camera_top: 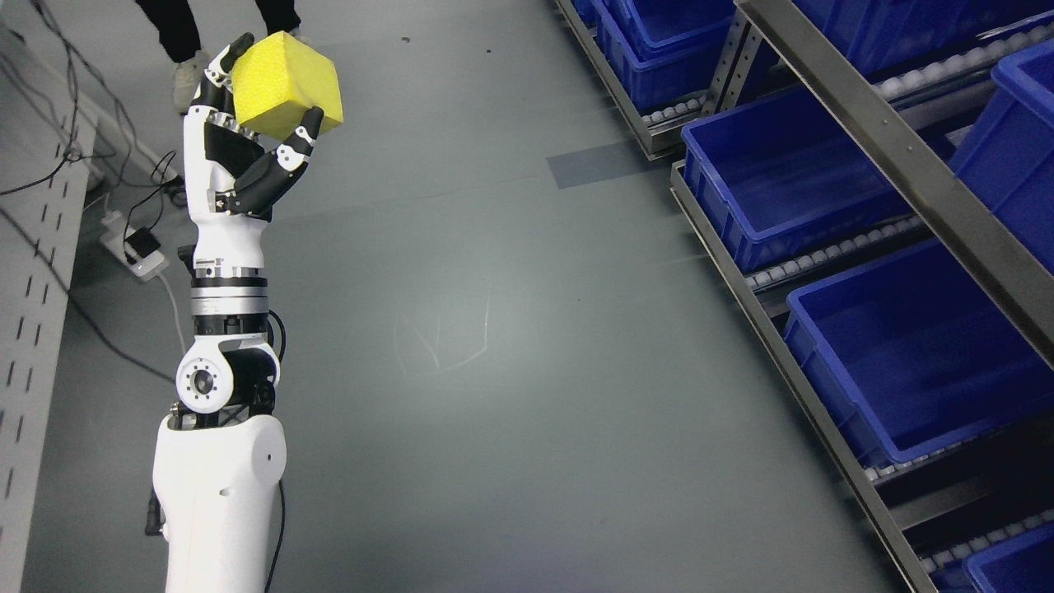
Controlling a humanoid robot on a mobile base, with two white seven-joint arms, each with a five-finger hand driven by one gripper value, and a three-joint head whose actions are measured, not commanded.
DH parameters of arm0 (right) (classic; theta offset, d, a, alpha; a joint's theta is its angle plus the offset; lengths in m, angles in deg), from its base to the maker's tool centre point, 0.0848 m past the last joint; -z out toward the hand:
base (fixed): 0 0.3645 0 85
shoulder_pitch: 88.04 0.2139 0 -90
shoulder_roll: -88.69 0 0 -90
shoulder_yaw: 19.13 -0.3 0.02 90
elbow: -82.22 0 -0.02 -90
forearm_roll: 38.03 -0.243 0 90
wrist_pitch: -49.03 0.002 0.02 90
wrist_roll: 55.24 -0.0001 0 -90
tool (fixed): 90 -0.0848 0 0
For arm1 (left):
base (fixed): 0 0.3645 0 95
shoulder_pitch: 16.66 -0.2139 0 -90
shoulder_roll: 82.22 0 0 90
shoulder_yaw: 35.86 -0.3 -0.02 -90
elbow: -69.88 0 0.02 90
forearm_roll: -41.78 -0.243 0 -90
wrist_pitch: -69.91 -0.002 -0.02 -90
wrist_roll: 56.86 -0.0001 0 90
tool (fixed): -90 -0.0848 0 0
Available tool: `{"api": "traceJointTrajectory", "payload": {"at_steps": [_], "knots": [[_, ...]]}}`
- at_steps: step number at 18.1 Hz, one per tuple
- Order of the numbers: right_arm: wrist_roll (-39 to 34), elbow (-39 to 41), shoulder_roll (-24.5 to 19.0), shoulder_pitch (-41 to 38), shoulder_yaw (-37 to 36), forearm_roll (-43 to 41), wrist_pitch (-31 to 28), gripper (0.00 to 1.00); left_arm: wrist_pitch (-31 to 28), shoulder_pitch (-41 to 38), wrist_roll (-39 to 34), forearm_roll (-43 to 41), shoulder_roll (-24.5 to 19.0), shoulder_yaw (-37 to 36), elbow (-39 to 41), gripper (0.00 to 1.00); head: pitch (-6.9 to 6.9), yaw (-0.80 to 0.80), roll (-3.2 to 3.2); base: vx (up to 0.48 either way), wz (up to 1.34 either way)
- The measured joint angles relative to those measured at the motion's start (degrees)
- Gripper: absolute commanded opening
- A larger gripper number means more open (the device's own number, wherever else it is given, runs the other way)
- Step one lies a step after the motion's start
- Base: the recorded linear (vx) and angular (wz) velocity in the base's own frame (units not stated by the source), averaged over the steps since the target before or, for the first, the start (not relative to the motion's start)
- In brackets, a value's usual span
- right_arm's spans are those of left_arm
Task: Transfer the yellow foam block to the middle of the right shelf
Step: 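Extend the left hand with the cube over a middle-shelf blue bin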
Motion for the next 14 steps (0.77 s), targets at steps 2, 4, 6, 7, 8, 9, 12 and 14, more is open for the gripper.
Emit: {"api": "traceJointTrajectory", "payload": {"at_steps": [2, 4, 6, 7, 8, 9, 12, 14], "knots": [[0.0, 0.0, 0.0, 0.0, 0.0, 0.0, 0.0, 1.0, 0.9, -0.2, 0.8, 0.0, 0.0, -1.3, 0.0, 0.41, 0.0, 0.0, 0.0, 0.444, -0.58], [0.0, 0.0, 0.0, 0.0, 0.0, 0.0, 0.0, 1.0, 1.6, -0.3, 1.1, -0.1, 0.0, -2.4, 0.1, 0.41, 0.0, 0.0, 0.0, 0.39, -0.75], [0.0, 0.0, 0.0, 0.0, 0.0, 0.0, 0.0, 1.0, 1.9, -0.3, 1.6, -0.1, 0.0, -3.5, 0.1, 0.41, 0.0, 0.0, 0.0, 0.368, -0.84], [0.0, 0.0, 0.0, 0.0, 0.0, 0.0, 0.0, 1.0, 2.1, -0.4, 2.2, -0.1, 0.0, -4.2, 0.1, 0.41, 0.0, 0.0, 0.0, 0.347, -0.85], [0.0, 0.0, 0.0, 0.0, 0.0, 0.0, 0.0, 1.0, 2.6, -0.4, 3.2, -0.1, 0.0, -5.2, 0.2, 0.41, 0.0, 0.0, 0.0, 0.334, -0.84], [0.0, 0.0, 0.0, 0.0, 0.0, 0.0, 0.0, 1.0, 2.8, -0.4, 4.2, -0.1, 0.0, -6.1, 0.3, 0.41, 0.0, 0.0, 0.0, 0.26, -0.82], [0.0, 0.0, 0.0, 0.0, 0.0, 0.0, 0.0, 1.0, 3.5, -0.4, 6.9, -0.1, 0.0, -8.5, 1.0, 0.41, 0.0, 0.0, 0.0, 0.252, -0.75], [0.0, 0.0, 0.0, 0.0, 0.0, 0.0, 0.0, 1.0, 3.5, -0.4, 8.1, -0.1, 0.0, -10.2, 1.9, 0.41, 0.0, 0.0, 0.0, 0.208, -0.67]]}}
